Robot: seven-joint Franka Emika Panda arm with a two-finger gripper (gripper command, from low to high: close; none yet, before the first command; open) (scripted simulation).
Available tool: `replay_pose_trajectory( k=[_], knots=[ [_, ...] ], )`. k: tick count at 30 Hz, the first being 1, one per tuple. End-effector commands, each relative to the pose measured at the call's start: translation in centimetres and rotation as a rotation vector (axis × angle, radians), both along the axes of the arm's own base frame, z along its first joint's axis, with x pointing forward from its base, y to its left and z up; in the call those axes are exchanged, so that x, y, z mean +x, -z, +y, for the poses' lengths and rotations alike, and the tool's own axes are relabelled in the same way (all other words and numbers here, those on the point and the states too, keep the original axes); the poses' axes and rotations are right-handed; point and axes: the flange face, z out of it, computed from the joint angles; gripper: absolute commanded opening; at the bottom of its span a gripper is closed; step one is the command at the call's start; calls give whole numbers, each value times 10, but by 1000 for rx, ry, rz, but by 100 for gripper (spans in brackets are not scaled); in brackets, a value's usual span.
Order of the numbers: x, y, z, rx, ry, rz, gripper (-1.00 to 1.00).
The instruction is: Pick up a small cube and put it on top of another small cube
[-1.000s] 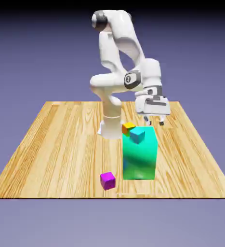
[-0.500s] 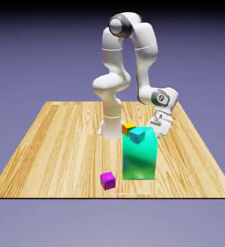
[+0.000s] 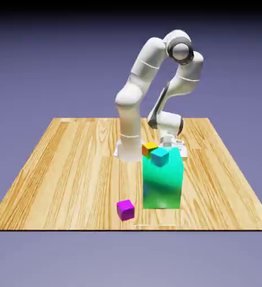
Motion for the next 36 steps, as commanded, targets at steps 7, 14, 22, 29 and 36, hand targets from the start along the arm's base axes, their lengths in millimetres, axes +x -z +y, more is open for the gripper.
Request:
replay_pose_trajectory(
  k=[7, 14, 22, 29, 36],
  knots=[
    [49, 30, -5, 0, 0, 0, -100],
    [13, -9, 7, -9, 40, -58, -100],
    [75, -48, 102, -28, 443, -182, -100],
    [146, -108, 151, -85, 851, -154, -100],
    [230, -174, 161, -128, 1244, -21, -100]
  ],
)
